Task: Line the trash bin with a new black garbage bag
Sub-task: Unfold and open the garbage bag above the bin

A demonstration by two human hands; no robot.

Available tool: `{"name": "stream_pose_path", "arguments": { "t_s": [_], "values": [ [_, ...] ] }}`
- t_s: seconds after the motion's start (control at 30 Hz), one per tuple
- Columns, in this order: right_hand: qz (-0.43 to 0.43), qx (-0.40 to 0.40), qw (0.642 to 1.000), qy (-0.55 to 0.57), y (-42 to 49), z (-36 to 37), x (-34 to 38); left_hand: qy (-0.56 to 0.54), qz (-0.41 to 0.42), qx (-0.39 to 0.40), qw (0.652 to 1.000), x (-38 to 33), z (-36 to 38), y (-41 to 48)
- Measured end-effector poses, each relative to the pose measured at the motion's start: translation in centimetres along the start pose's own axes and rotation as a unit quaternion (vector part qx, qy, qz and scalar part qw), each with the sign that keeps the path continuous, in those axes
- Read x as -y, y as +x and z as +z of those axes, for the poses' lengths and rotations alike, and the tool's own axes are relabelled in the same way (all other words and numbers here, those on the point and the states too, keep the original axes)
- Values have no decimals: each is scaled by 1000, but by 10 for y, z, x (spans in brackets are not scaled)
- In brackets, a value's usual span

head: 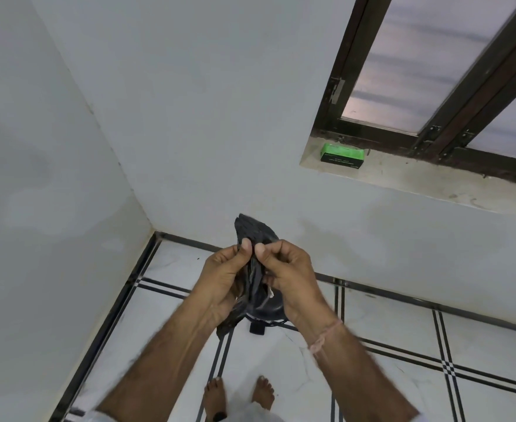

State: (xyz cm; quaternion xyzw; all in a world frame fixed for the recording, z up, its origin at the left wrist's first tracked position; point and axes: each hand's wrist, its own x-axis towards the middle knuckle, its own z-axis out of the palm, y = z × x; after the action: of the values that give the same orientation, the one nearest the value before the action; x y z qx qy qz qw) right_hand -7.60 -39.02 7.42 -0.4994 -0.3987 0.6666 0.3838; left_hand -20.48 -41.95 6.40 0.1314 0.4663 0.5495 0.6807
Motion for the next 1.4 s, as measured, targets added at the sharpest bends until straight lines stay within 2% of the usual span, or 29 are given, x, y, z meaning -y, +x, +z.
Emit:
{"name": "stream_pose_path", "arguments": {
  "t_s": [0.23, 0.4, 0.5, 0.6, 0.7, 0.73, 0.8, 0.87, 0.9, 0.97, 1.0, 1.07, 1.13, 1.2, 1.27, 1.33, 1.4],
  "values": [
    [133, -36, 982, 127, 18, -16, 6, -53, -14, -15, 998, 1, -26, 10],
    [225, -76, 941, 241, 36, -34, 8, -199, -24, -31, 979, 2, -52, 23],
    [250, -89, 924, 273, 45, -38, 2, -217, -28, -34, 975, 3, -59, 27],
    [251, -93, 918, 293, 54, -41, -4, -187, -27, -23, 982, 0, -65, 28],
    [216, -50, 924, 310, 57, -48, -6, -143, -43, -27, 988, -4, -72, 31],
    [201, -17, 939, 278, 56, -50, -6, -135, -45, -35, 989, -7, -74, 32],
    [162, 57, 978, 121, 52, -56, -9, -118, -34, -50, 991, -13, -81, 37],
    [145, 144, 979, -19, 50, -62, -8, -104, -13, -68, 992, -21, -87, 41],
    [149, 188, 970, -39, 49, -63, -5, -101, -6, -73, 992, -23, -90, 44],
    [154, 231, 960, 28, 52, -66, 1, -108, -4, -71, 992, -23, -95, 48],
    [150, 215, 960, 97, 56, -67, 2, -110, -8, -67, 992, -20, -96, 49],
    [122, 135, 959, 218, 67, -69, 3, -104, -17, -58, 993, -14, -100, 51],
    [112, 55, 957, 262, 78, -76, 2, -84, -20, -37, 996, -11, -107, 50],
    [108, 50, 976, 183, 82, -89, 3, -70, -11, -28, 997, -11, -115, 51],
    [119, 128, 984, 34, 81, -100, 0, -83, 1, -48, 995, -14, -124, 52],
    [158, 221, 956, -107, 76, -103, -4, -86, 2, -63, 994, -17, -131, 55],
    [181, 276, 934, -137, 75, -98, -5, -54, -2, -61, 997, -19, -132, 56]
  ]
}}
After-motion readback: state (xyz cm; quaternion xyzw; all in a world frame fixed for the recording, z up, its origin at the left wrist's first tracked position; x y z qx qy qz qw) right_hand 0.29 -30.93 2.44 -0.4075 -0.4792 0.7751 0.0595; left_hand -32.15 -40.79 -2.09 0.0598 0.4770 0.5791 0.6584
